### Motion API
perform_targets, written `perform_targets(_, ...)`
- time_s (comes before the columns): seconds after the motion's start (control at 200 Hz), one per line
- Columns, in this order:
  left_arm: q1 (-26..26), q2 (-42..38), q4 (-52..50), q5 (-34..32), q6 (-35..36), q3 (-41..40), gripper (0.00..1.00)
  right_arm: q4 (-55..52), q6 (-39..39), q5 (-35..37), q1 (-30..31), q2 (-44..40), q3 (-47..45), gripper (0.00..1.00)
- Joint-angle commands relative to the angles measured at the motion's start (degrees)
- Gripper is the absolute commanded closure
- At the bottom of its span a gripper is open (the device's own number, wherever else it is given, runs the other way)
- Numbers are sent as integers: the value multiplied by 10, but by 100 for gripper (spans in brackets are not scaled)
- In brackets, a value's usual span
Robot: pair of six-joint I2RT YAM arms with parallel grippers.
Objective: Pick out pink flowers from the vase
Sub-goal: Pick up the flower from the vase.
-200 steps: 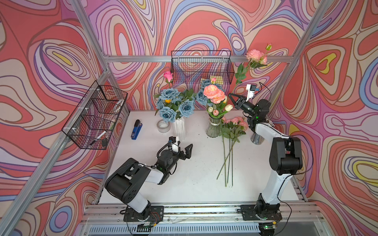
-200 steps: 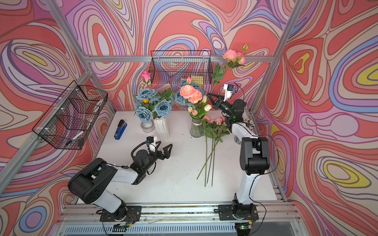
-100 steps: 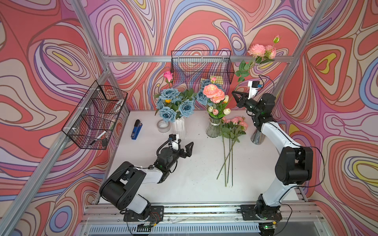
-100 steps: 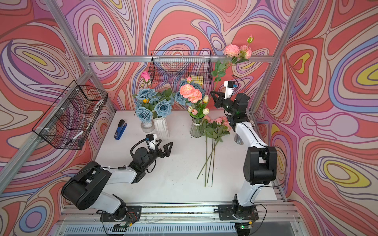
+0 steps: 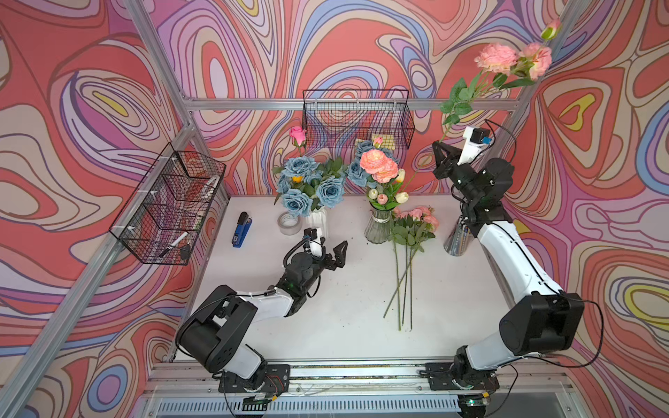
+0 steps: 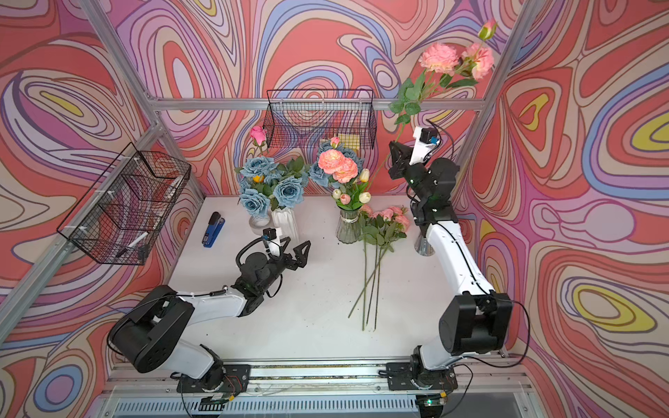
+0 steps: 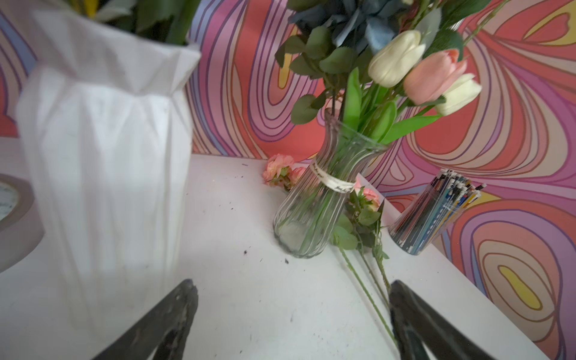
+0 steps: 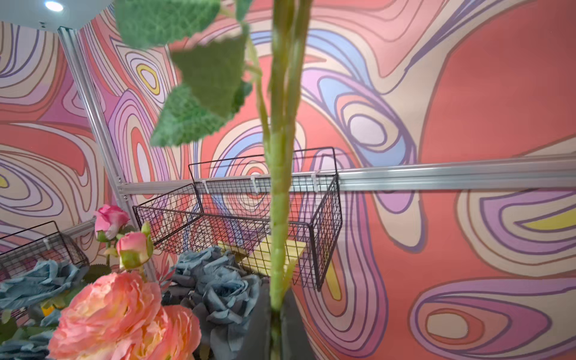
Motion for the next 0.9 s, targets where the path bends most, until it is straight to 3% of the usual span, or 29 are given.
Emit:
perform_targets(0.0,-18,24,21,28,21,34,5,-8,-34,68,2,-35,-7,100)
perform_targets(0.16,-44,43,20,51,60,75,4,-49,-36,113,1,-64,4,100)
perform_targets(0.491,-46,49,22,180,71,144,4,-176,-18,178,2,-114,1,100)
perform_targets(0.621,-51,64,21,234,64,174,5,-216,11,151,1,-138,-21,100)
perform_targets(0.891,-60,95,0,315,54,238,6,-252,70,8,2,-179,-83,100)
